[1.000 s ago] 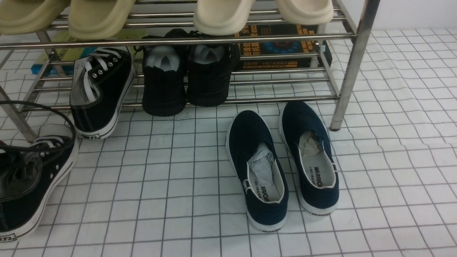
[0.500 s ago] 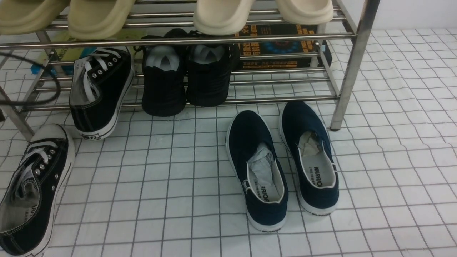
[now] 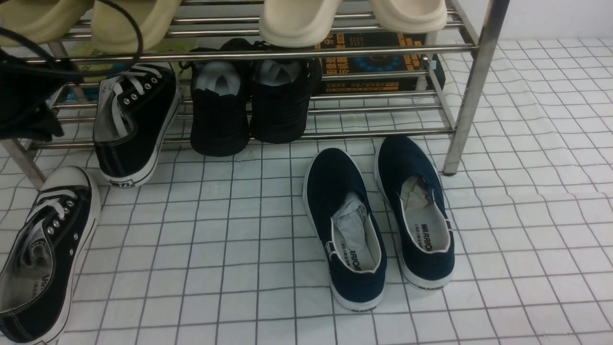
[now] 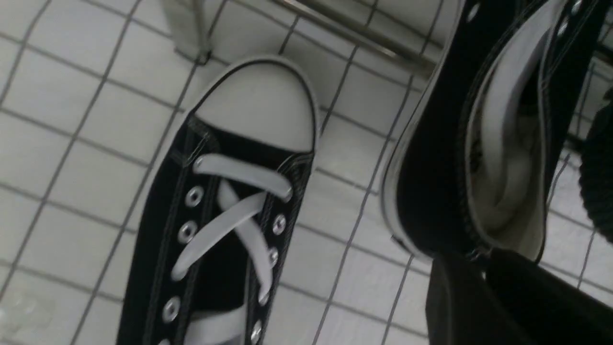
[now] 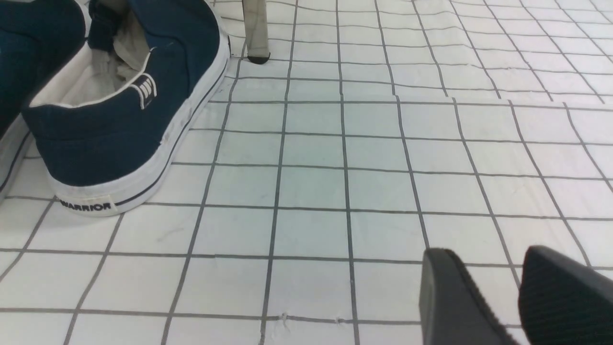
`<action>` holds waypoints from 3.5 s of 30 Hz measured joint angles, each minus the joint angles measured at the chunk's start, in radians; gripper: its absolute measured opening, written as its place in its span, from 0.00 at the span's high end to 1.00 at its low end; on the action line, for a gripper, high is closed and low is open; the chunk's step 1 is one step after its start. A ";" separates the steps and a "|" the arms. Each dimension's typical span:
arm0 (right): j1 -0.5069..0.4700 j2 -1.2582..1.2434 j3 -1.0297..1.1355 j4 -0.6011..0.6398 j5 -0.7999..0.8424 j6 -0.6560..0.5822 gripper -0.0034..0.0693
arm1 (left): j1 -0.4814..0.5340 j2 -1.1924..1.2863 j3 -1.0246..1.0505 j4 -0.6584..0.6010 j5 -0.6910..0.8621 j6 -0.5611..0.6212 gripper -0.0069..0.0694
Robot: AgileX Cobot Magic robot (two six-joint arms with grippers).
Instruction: Take the shoes off the shelf with your hand from the white checkered tablecloth.
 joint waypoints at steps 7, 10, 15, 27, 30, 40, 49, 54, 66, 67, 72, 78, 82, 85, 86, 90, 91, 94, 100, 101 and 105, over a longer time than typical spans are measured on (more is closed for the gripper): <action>0.000 0.000 0.000 0.000 0.000 0.000 0.62 | -0.034 0.126 -0.014 -0.014 -0.105 -0.001 0.38; 0.000 0.000 0.000 0.000 0.000 0.000 0.62 | -0.034 0.182 -0.014 -0.014 -0.133 -0.001 0.33; 0.000 0.000 0.000 0.000 0.000 0.000 0.62 | -0.034 0.232 -0.014 -0.014 -0.145 -0.001 0.42; 0.000 0.000 0.000 0.000 0.000 0.000 0.62 | -0.034 0.111 -0.011 -0.006 0.177 0.063 0.89; 0.000 0.000 0.000 0.000 0.000 0.000 0.62 | -0.034 0.061 -0.007 -0.006 0.280 0.055 0.89; 0.000 0.000 0.000 0.000 0.000 0.000 0.62 | -0.034 -0.077 0.250 0.015 0.221 -0.053 0.89; 0.000 0.000 0.000 0.000 0.000 0.000 0.62 | -0.034 -0.084 0.388 0.022 0.069 -0.087 0.89; 0.000 0.000 0.000 0.000 0.000 0.000 0.62 | -0.034 -0.088 0.450 0.020 0.038 -0.087 0.88; 0.000 0.000 0.000 0.000 0.000 0.000 0.62 | -0.034 -0.088 0.473 -0.006 0.061 -0.091 0.88; 0.000 0.000 0.000 0.000 0.000 0.000 0.62 | -0.034 -0.088 0.474 -0.006 0.056 -0.091 0.88; 0.000 0.000 0.000 0.000 0.000 0.000 0.62 | -0.034 -0.088 0.474 0.006 0.010 -0.091 0.87; 0.000 0.000 0.000 0.000 0.000 0.000 0.62 | -0.034 -0.088 0.474 0.007 0.008 -0.059 0.84; 0.000 0.000 0.000 0.000 0.000 0.000 0.62 | -0.034 -0.088 0.474 0.007 0.016 -0.024 0.78; 0.000 0.000 0.000 0.000 0.000 0.000 0.62 | -0.034 -0.099 0.469 0.019 0.038 0.017 0.70; 0.000 0.000 0.000 0.000 0.000 0.000 0.62 | -0.034 -0.101 0.467 0.021 0.041 0.019 0.69; 0.000 0.000 0.000 0.000 0.000 0.000 0.62 | -0.034 -0.153 0.410 0.089 0.118 0.037 0.60; 0.000 0.000 0.000 0.000 0.000 0.000 0.62 | -0.034 -0.172 0.386 0.109 0.145 0.038 0.59; 0.000 0.000 0.000 0.000 0.000 0.000 0.62 | -0.034 -0.210 0.346 0.147 0.199 0.043 0.61; 0.000 0.000 0.000 0.000 0.000 0.000 0.62 | -0.034 -0.402 0.333 0.164 0.349 0.145 0.85; 0.000 0.000 0.000 0.000 0.000 0.000 0.62 | -0.034 -0.453 0.349 0.164 0.359 0.175 0.88; 0.000 0.000 0.000 0.000 0.000 0.000 0.62 | -0.034 -0.646 0.421 0.139 0.361 0.242 0.91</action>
